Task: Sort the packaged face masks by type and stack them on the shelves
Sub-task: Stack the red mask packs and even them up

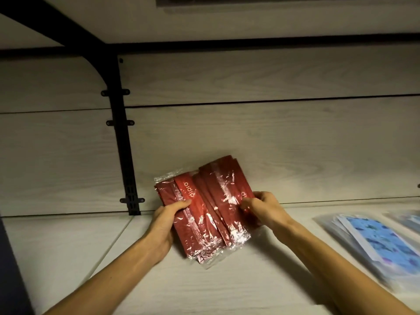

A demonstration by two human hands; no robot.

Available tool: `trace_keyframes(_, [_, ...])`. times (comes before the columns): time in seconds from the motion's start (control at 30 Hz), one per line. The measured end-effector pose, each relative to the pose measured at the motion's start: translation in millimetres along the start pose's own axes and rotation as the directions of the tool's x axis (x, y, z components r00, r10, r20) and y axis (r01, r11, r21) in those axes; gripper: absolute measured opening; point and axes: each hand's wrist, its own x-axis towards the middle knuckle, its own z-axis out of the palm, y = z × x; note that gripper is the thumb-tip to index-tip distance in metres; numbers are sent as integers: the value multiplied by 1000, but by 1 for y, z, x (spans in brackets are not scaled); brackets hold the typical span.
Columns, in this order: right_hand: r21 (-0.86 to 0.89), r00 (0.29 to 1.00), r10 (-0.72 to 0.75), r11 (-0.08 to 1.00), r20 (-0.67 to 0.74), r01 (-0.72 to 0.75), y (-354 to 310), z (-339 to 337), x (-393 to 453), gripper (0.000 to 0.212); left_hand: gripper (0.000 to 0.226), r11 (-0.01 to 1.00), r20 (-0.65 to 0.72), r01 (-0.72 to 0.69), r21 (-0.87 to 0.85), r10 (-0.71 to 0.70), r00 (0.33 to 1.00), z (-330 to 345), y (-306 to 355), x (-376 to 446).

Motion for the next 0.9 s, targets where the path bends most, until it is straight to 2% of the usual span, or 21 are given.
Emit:
trace_keyframes(0.1, [-41, 999, -28, 999, 41, 30, -5, -3, -2, 8, 50, 999, 20, -12, 53, 10, 1000, -3, 0, 1])
trace_keyframes(0.27, [109, 992, -5, 994, 129, -9, -9, 1, -3, 19, 50, 989, 129, -19, 148, 0, 992, -1, -4, -2])
trace_keyframes(0.43, [242, 998, -38, 969, -41, 47, -8, 5, -4, 20, 59, 992, 188, -8, 125, -16, 982, 3, -6, -3])
trace_keyframes(0.57, [405, 999, 14, 914, -48, 6, -7, 6, -4, 17, 53, 991, 223, -19, 131, -11, 975, 4, -9, -4])
trace_keyframes(0.77, [373, 995, 29, 928, -95, 8, -10, 4, -3, 9, 59, 997, 93, -32, 68, 25, 995, 0, -6, 4])
trace_keyframes(0.9, [198, 995, -56, 978, -82, 71, -9, 2, -6, 10, 54, 998, 42, -61, 13, 60, 997, -5, -3, 8])
